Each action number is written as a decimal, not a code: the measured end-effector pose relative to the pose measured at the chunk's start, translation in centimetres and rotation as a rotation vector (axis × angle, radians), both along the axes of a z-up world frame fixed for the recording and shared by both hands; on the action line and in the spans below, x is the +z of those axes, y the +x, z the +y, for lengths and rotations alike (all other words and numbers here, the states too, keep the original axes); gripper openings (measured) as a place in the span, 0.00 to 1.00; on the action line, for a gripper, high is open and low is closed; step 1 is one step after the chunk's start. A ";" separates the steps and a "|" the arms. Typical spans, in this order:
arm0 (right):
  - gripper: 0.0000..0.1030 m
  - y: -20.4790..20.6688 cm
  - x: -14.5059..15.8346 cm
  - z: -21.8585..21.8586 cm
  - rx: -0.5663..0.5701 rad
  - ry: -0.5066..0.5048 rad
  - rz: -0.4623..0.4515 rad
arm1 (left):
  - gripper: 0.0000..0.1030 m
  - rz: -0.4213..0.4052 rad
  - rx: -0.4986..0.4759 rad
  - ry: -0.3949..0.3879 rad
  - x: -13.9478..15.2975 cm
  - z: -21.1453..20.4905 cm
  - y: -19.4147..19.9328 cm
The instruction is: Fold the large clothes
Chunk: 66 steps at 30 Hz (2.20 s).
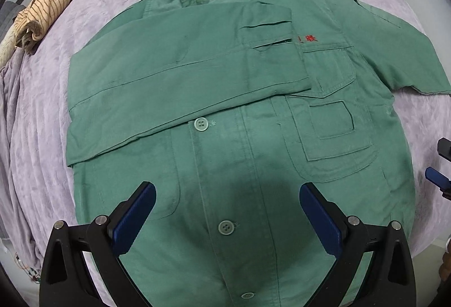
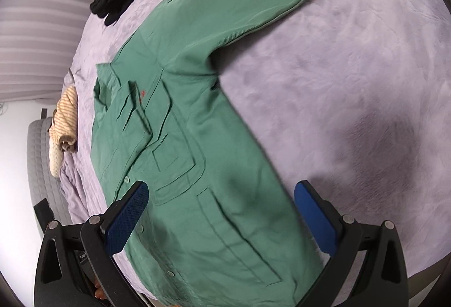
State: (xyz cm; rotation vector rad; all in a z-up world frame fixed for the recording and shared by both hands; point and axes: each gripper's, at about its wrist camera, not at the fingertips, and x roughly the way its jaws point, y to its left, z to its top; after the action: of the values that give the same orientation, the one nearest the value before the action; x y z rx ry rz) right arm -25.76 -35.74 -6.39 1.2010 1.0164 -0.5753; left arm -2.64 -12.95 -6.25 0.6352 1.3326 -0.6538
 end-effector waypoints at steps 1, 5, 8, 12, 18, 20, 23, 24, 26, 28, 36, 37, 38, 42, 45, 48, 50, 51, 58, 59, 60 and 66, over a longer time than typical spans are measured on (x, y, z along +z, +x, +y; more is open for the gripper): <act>1.00 -0.3 0.0 -0.6 -0.008 0.000 -0.004 | 0.99 0.000 -0.006 0.001 -0.1 -0.5 -0.2; 1.00 -1.2 0.0 -2.7 -0.027 -0.009 -0.015 | 0.99 -0.001 -0.029 0.013 -0.6 -2.3 -1.2; 1.00 -1.9 0.1 -4.4 -0.039 -0.025 -0.022 | 0.99 0.003 -0.046 0.019 -1.2 -3.6 -1.8; 1.00 -2.9 0.3 -6.8 -0.068 -0.037 -0.040 | 0.99 0.008 -0.061 0.021 -1.7 -5.0 -2.4; 1.00 -5.0 0.2 -11.5 -0.179 -0.048 -0.120 | 0.99 0.008 -0.073 0.008 -1.9 -7.2 -2.9; 1.00 -6.0 0.0 -13.3 -0.235 -0.054 -0.154 | 0.99 0.010 -0.076 0.002 -2.1 -7.7 -2.9; 1.00 -7.3 -0.4 -16.0 -0.328 -0.038 -0.220 | 0.99 0.010 -0.080 -0.009 -2.3 -8.9 -2.9; 1.00 -7.6 -0.6 -16.8 -0.358 -0.031 -0.248 | 0.99 0.011 -0.083 -0.013 -2.4 -9.2 -2.9; 1.00 -8.4 -0.7 -18.3 -0.402 -0.030 -0.287 | 0.99 0.011 -0.089 -0.017 -2.5 -9.8 -3.1; 1.00 -8.5 -0.8 -19.7 -0.440 -0.027 -0.325 | 0.99 0.014 -0.095 -0.021 -2.6 -10.2 -3.3; 1.00 -8.6 -0.8 -24.4 -0.593 -0.034 -0.477 | 0.99 0.021 -0.097 -0.030 -3.2 -11.0 -3.0; 1.00 -8.8 -0.8 -24.6 -0.615 -0.026 -0.497 | 0.99 0.022 -0.095 -0.033 -3.2 -10.9 -3.0; 1.00 -9.0 -0.9 -24.9 -0.633 -0.017 -0.518 | 0.99 0.022 -0.095 -0.036 -3.4 -10.7 -2.3; 0.98 -8.7 -0.8 -25.0 -0.637 -0.015 -0.531 | 0.99 0.009 -0.085 -0.048 -2.9 -9.6 -1.3; 0.25 -8.9 -1.1 -25.1 -0.649 0.004 -0.510 | 0.99 0.007 -0.063 -0.058 -3.0 -8.5 0.5; 0.05 -8.5 -1.2 -24.8 -0.616 0.008 -0.505 | 0.99 0.001 -0.042 -0.071 -2.7 -7.2 1.7; 0.05 -7.6 0.2 -24.3 -0.570 -0.043 -0.526 | 0.99 -0.002 -0.025 -0.083 -2.5 -6.0 2.8; 0.05 -6.9 1.0 -24.0 -0.542 -0.053 -0.546 | 0.99 -0.004 -0.017 -0.090 -2.4 -5.5 3.4; 0.05 3.1 7.1 -19.0 -0.212 -0.151 -0.602 | 0.99 -0.018 0.089 -0.129 -2.0 -1.2 8.5; 0.05 5.0 7.7 -17.8 -0.159 -0.160 -0.607 | 0.99 -0.023 0.103 -0.134 -1.9 -0.4 9.4; 0.05 7.6 8.4 -16.1 -0.085 -0.177 -0.603 | 0.99 -0.028 0.118 -0.139 -1.5 -0.2 8.7; 0.05 20.4 7.8 -5.5 0.292 -0.238 -0.479 | 0.99 -0.046 0.202 -0.143 -1.4 3.8 10.7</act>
State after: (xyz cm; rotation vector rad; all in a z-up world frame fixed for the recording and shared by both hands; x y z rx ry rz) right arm -5.33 -41.28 1.44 0.8976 0.6728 -0.1573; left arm 8.02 -9.12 -7.68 0.3915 1.2756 -0.5613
